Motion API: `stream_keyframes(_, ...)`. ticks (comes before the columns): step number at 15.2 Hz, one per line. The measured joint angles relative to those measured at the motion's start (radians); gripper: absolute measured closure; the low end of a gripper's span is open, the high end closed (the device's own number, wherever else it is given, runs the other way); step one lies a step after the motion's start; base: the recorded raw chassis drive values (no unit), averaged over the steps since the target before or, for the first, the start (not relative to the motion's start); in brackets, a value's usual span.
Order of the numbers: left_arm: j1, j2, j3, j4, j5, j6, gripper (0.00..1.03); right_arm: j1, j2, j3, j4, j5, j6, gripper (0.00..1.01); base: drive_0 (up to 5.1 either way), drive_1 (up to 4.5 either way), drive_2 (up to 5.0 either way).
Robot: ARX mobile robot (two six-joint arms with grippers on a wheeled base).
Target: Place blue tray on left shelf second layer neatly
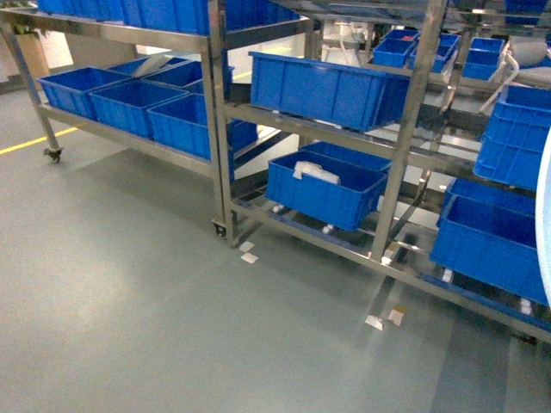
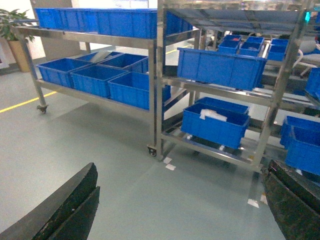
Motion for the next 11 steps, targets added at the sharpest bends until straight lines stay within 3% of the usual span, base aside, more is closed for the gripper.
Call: stream_keyframes(11,0.0,0.0,0.0,0.0,0.0,0.0,0.05,0.0,0.0,0.0,0.0,0.0,0.0,0.99,-1.6,-1.64,-1.6)
